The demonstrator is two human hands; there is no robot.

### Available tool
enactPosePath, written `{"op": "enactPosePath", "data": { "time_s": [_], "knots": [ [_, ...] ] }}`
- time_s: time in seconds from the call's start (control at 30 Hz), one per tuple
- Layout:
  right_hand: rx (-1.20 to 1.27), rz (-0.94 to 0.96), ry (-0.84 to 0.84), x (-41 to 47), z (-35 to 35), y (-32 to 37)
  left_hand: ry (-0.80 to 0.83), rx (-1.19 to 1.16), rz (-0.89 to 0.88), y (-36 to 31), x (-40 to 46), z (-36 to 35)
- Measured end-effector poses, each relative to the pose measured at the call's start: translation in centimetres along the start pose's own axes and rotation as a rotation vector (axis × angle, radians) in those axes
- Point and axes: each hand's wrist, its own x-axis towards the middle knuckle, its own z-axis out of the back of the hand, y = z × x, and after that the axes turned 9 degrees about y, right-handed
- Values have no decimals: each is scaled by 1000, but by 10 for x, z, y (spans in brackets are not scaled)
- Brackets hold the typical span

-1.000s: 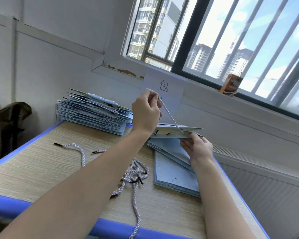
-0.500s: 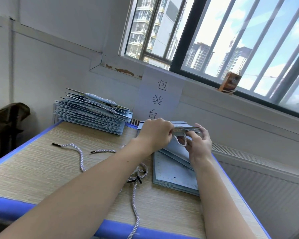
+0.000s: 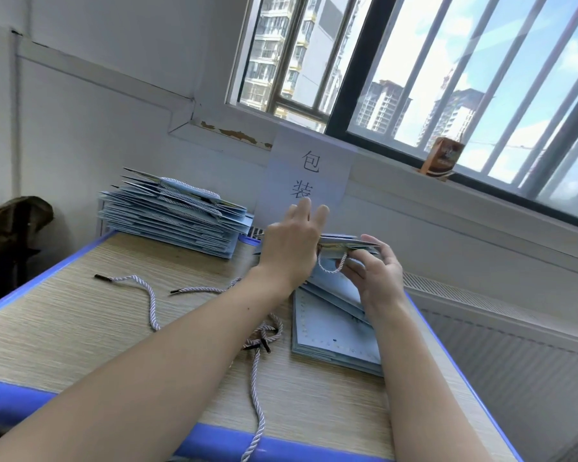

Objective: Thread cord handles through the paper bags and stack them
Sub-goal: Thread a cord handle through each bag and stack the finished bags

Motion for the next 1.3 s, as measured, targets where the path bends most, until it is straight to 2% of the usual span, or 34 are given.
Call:
{"op": "enactPosePath", "data": {
  "time_s": [0.07, 0.2, 0.33, 0.47, 0.67, 0.83, 0.97, 1.07, 1.3],
  "knots": [
    [-6, -2, 57, -2, -2, 1, 69, 27, 71, 2, -1, 2],
    [-32, -7, 143, -3, -5, 3, 225, -27, 96, 7, 0, 3],
    [-292, 16, 128, -5, -4, -4, 287, -180, 108, 13, 2, -3],
    [-350, 50, 41, -6, -1, -4, 323, -227, 13, 8, 4, -2],
    [-535, 126, -182, -7, -4, -8, 300, -91, -98, 0, 3, 4],
    [-526, 113, -284, -3, 3, -7, 349, -151, -162, 2, 2, -3],
    [-511, 127, -245, -2, 2, -7, 433, -259, -66, 6, 0, -5],
    [-518, 139, -216, -3, 1, -6, 451, -219, -6, 11, 0, -5],
    [-461, 181, -48, -8, -4, 0, 324, -65, 62, 9, -4, -4]
  ]
}}
